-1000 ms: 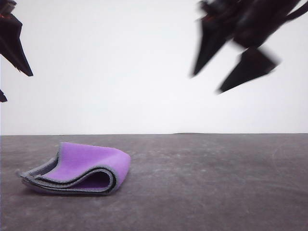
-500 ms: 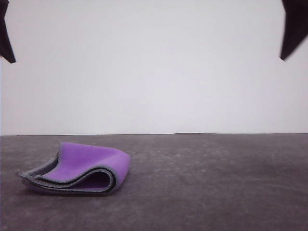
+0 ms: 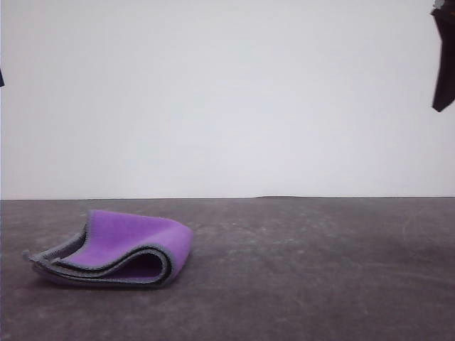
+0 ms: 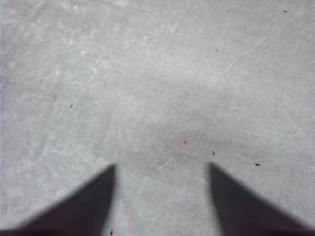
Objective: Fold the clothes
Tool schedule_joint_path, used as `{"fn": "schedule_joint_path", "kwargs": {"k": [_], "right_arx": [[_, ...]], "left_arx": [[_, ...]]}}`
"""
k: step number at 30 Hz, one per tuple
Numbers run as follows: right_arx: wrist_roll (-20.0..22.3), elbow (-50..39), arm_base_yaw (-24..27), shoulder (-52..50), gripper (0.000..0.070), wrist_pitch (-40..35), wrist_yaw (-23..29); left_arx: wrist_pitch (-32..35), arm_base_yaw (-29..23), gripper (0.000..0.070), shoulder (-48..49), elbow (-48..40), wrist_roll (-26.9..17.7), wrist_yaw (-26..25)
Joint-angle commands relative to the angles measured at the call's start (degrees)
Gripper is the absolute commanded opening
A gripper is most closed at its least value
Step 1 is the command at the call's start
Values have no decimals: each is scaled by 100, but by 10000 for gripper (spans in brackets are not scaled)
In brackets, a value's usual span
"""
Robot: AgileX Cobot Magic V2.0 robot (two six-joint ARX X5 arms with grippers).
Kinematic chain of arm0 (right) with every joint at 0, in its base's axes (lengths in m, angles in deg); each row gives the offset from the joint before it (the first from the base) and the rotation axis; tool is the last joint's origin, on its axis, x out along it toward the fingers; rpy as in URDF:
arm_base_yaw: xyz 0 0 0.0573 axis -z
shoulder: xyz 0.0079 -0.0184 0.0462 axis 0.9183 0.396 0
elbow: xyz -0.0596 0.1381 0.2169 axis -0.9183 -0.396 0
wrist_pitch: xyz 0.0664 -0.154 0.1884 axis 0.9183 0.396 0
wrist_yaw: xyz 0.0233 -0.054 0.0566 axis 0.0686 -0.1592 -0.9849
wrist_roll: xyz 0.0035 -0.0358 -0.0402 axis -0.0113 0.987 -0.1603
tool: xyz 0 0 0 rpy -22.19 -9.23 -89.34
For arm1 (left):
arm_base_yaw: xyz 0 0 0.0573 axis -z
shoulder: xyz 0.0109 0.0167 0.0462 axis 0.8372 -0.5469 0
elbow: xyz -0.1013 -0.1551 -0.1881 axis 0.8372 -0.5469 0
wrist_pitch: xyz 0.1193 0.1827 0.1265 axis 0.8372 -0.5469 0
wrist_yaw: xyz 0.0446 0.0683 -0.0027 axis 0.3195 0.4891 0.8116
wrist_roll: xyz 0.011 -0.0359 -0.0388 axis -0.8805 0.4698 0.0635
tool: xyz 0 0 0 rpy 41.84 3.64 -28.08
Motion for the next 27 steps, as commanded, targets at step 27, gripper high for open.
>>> {"fn": "schedule_joint_path", "kwargs": {"k": [27], "right_arx": [[25, 59, -24, 35, 3, -61, 55]], "left_arx": [[108, 2, 17, 31, 40, 76, 13]]}}
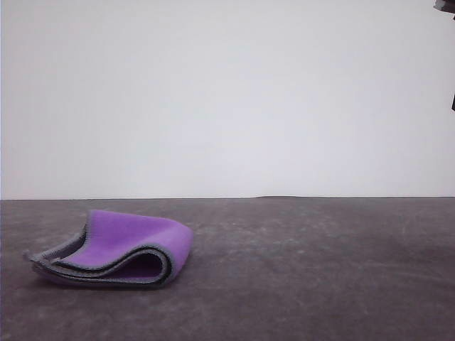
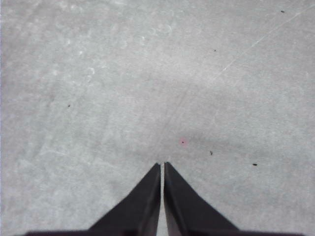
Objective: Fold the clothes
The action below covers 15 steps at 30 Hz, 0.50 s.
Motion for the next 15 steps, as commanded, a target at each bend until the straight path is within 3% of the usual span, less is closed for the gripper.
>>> {"fn": "schedule_joint_path", "kwargs": {"k": [1, 4, 6, 11, 15], "right_arx": [[24, 59, -24, 35, 3, -59, 20], [22, 59, -24, 35, 2, -59, 20], [22, 59, -24, 35, 3, -59, 22], [23, 59, -24, 35, 3, -60, 20], [24, 59, -24, 35, 3, -61, 20]], "left_arx": [[100, 4, 17, 75, 26, -57, 13], [657, -4, 17, 448, -233, 176, 30], [1407, -5, 17, 864, -679, 437, 40], [3309, 4, 17, 2230, -2377, 706, 83], [4141, 55, 17, 3371, -3734, 885, 515]]}}
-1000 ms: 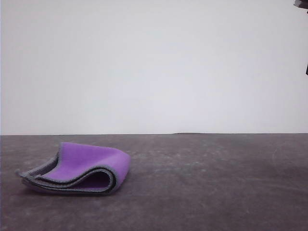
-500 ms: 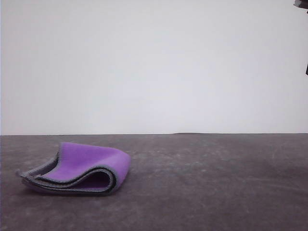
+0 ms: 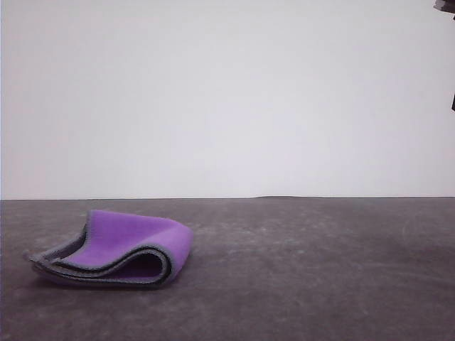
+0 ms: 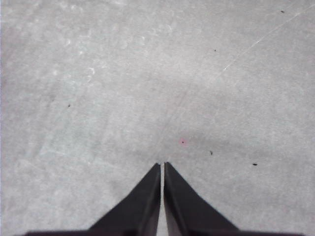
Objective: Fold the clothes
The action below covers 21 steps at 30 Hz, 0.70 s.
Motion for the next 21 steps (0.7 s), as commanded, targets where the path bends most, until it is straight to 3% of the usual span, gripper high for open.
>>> {"fn": "schedule_joint_path", "kwargs": {"k": [1, 5, 13, 21], "right_arx": [[24, 59, -24, 35, 3, -59, 20], [23, 59, -24, 35, 2, -59, 20], [22, 59, -24, 35, 2, -61, 20], [24, 59, -24, 35, 3, -62, 22]], "left_arx": [[256, 49, 17, 496, -588, 212, 407], [502, 264, 17, 1611, -1636, 392, 1199], [491, 295, 17, 3064, -2660, 437, 1233], [456, 279, 17, 3673, -3104, 480, 1235]]}}
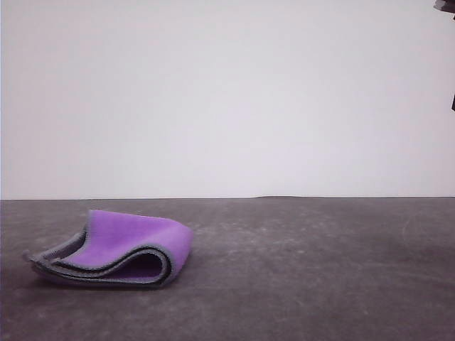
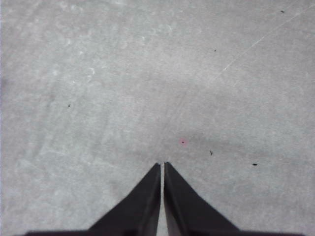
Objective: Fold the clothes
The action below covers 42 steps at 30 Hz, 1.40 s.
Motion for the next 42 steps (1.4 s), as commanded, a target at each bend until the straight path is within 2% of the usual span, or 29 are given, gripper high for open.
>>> {"fn": "schedule_joint_path", "kwargs": {"k": [1, 25, 29, 33, 39, 42], "right_arx": [[24, 59, -24, 35, 3, -63, 22], [46, 59, -24, 35, 2, -67, 31], [280, 55, -5, -13, 2, -508, 542], [641, -189, 172, -619, 2, -1049, 894], [728, -1889, 813, -2510, 2, -3131, 892], [728, -2688, 1086, -3442, 2, -3443, 874]], "left_arx": [[-29, -17, 17, 18, -116, 24, 26], [-21, -74, 17, 5, -114, 26, 24], [-21, -74, 17, 5, -114, 26, 24], [-21, -74, 17, 5, -114, 26, 24], [-21, -74, 17, 5, -114, 26, 24], [-21, -74, 17, 5, -114, 26, 24]]}}
